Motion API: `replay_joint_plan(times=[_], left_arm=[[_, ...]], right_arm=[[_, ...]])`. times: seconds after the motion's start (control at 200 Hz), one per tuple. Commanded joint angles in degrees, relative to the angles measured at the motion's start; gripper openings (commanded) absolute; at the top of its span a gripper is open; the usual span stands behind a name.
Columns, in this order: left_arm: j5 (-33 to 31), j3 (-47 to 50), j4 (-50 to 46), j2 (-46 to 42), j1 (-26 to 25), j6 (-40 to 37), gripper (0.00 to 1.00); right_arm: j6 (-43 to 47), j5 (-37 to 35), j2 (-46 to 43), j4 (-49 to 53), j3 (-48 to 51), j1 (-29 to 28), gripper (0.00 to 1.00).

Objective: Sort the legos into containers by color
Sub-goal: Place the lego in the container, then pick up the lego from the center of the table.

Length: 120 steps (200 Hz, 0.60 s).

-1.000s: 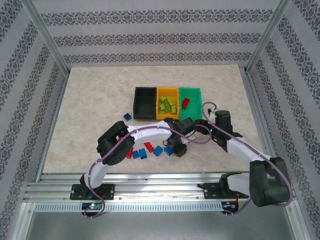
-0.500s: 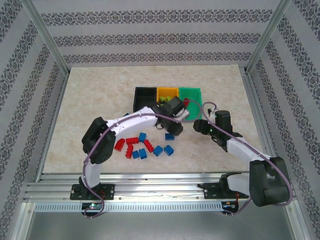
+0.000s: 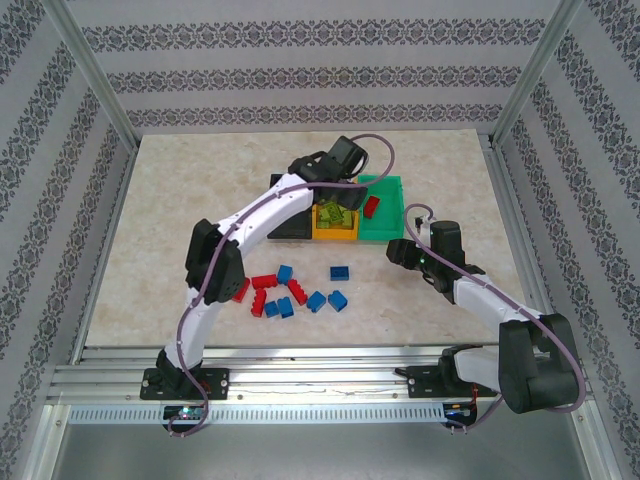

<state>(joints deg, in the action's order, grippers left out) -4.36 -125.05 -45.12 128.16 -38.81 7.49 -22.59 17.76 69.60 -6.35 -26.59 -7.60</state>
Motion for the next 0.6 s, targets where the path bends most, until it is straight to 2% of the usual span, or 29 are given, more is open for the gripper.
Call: replay_joint_plan(times=[0.0, 0.065, 0.235, 0.4, 0.505, 0.595], left_arm=[[-2.2, -3.5, -7.3, 1.2, 1.3, 1.0, 0.78], [-1.7, -0.6, -6.5, -0.7, 1.3, 1.0, 0.82], [-0.6, 11.2, -2.7, -9.2, 1.6, 1.3, 0.83], [4.3, 25.1, 0.5, -19.4, 3.9, 3.4, 0.83], [8.3, 32.5, 1.7, -25.6, 6.1, 4.7, 0.83], [9.3, 38.5, 2.9, -31.3, 7.3, 5.0, 0.83]], right_arm=[[-0.5, 1.1, 0.1, -1.8, -0.4, 0.7, 0.53], [-0.5, 1.1, 0.1, -1.8, -0.4, 0.6, 0.53], [-0.7, 2.1, 0.7, -2.6, -0.5, 0.3, 0.54], [-0.3, 3.7, 1.2, -2.6, -1.2, -1.0, 0.54], [0.0, 4.8, 1.3, -1.3, -2.1, -3.2, 0.53], [-0.7, 5.1, 1.9, 0.2, -2.4, -6.4, 0.53]])
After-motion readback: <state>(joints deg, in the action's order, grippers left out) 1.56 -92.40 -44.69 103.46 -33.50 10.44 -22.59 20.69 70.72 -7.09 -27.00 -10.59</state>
